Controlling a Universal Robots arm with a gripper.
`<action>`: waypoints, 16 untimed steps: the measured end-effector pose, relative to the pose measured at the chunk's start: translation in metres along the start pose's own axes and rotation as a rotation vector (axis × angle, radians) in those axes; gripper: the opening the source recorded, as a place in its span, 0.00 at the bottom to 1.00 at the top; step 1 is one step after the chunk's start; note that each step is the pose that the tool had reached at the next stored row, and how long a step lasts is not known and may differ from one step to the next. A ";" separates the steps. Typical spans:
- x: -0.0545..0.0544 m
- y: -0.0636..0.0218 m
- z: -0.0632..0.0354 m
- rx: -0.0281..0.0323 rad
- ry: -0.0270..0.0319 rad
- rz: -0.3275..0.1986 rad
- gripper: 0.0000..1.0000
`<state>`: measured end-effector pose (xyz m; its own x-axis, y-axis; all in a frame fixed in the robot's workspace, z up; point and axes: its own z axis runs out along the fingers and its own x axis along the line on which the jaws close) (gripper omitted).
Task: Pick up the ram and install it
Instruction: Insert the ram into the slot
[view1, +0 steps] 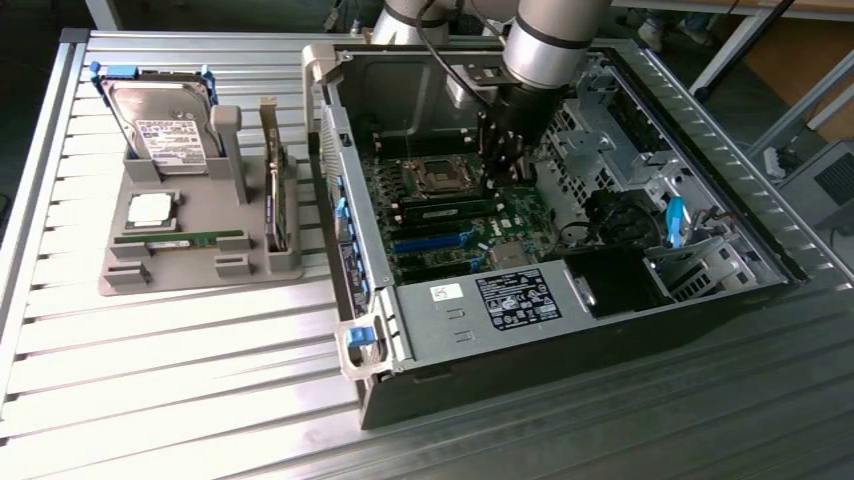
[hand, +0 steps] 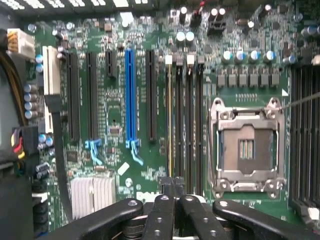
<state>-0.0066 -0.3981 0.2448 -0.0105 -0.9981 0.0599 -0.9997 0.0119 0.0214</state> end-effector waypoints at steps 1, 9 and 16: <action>0.000 -0.0032 -0.0001 -0.0006 0.0000 0.000 0.09; 0.000 -0.0249 -0.0005 -0.0039 0.0000 0.000 0.09; 0.000 -0.0304 -0.0007 -0.0041 0.0000 0.000 0.09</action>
<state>0.0238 -0.3981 0.2448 -0.0103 -0.9981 0.0599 -0.9996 0.0119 0.0255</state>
